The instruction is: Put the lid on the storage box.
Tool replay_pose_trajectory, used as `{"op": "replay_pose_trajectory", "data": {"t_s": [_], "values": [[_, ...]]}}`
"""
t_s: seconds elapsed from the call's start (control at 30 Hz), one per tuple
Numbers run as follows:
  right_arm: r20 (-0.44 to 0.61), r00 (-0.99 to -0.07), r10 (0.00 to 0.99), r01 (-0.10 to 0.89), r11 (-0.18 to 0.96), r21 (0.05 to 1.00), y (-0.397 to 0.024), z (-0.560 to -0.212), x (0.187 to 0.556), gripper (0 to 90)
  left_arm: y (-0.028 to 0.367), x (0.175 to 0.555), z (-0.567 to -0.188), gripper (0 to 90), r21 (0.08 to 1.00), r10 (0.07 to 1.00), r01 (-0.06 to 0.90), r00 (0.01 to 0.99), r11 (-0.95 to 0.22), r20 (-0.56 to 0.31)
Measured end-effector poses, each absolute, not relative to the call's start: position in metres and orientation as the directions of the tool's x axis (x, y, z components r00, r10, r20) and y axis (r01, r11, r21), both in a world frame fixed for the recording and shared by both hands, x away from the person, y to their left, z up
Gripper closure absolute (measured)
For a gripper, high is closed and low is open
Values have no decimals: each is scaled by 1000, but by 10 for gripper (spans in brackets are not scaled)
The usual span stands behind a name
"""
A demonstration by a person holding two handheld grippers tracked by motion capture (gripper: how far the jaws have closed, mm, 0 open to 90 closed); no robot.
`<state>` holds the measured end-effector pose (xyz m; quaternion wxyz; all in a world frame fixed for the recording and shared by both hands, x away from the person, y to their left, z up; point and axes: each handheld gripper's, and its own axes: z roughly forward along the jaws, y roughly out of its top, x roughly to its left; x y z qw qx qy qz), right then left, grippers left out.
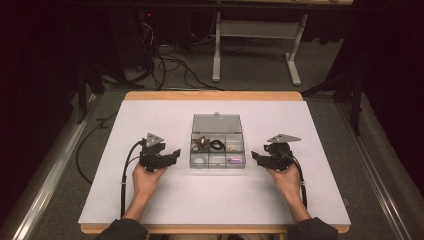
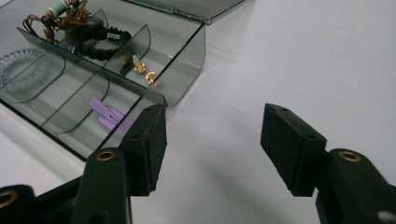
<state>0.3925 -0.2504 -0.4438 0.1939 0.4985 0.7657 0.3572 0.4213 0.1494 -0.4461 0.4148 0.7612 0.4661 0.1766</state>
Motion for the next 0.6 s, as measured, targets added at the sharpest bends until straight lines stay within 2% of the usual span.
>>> {"op": "replay_pose_trajectory", "data": {"t_s": [0.17,0.27,0.6], "values": [[100,-440,893,634,230,738,-245,-441,405,417,148,434,-437,341,798,860,566,494,-208,-126],[116,-444,889,634,220,742,-242,-440,413,420,148,440,-434,362,798,848,577,500,-174,-176],[209,-440,873,652,150,743,-233,-431,435,450,141,464,-433,368,768,847,624,479,-145,-229]]}}
